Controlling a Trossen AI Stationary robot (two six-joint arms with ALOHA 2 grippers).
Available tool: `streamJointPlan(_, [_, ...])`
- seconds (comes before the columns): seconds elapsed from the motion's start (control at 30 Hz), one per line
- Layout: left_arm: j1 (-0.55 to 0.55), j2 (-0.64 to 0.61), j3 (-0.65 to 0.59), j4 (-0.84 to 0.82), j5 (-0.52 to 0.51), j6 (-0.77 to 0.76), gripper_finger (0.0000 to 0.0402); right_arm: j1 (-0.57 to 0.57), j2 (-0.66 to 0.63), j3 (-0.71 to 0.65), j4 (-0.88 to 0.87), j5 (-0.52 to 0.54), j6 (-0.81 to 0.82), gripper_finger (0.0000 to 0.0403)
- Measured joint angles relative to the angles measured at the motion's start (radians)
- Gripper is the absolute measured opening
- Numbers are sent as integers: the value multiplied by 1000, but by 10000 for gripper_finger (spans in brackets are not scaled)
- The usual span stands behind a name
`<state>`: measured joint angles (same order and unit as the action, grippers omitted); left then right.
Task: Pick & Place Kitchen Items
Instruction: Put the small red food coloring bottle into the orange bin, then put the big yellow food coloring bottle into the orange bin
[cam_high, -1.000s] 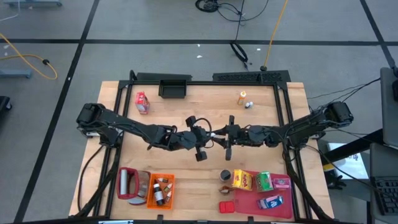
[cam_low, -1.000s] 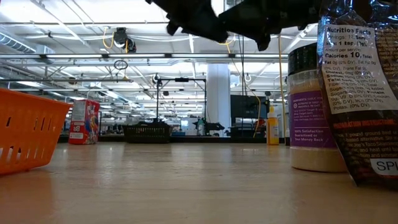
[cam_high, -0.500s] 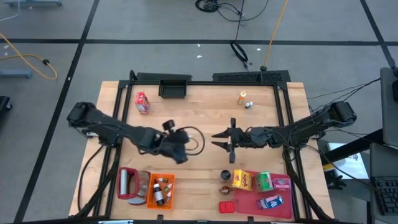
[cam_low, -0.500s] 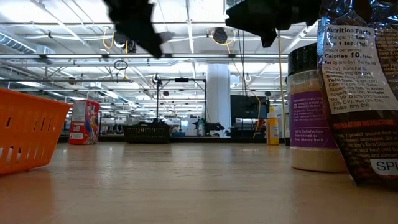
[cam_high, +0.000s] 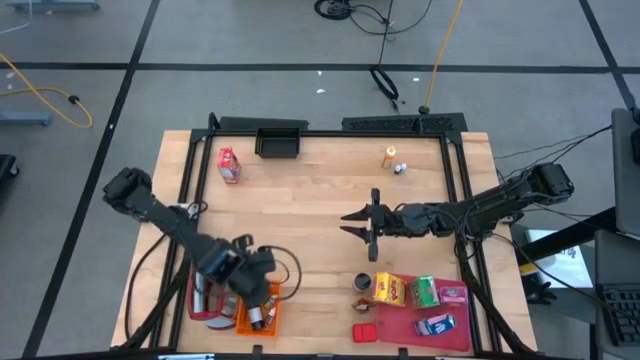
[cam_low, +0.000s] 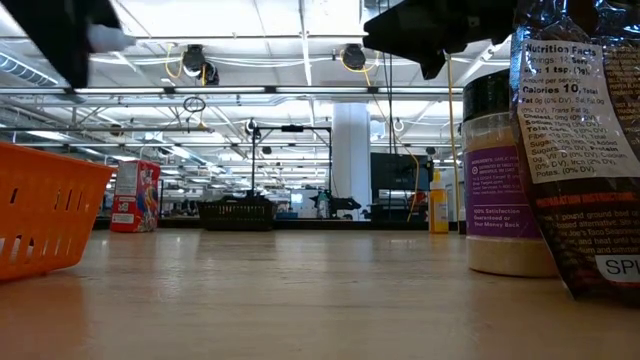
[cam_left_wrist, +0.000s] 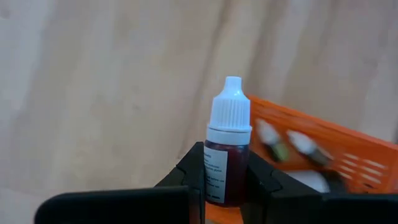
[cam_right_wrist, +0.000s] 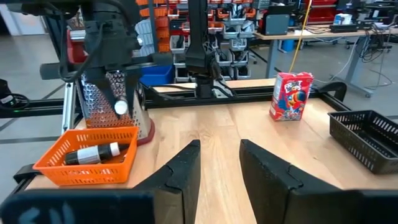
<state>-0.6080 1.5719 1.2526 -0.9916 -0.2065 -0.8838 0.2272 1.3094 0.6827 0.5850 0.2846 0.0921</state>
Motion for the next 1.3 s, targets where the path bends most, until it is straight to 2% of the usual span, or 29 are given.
streamJointPlan(0.33, [-87,16,0,37,70,-146,50,0,0,0,-5,0,0,102])
streamJointPlan(0.57, [-103,47,1,134,94,-124,51,0,0,0,-7,1,0,102])
streamJointPlan(0.83, [-99,79,-1,123,128,-136,52,0,0,0,-7,1,0,102])
streamJointPlan(1.3, [-91,85,0,121,129,-157,128,0,0,0,-10,1,-3,102])
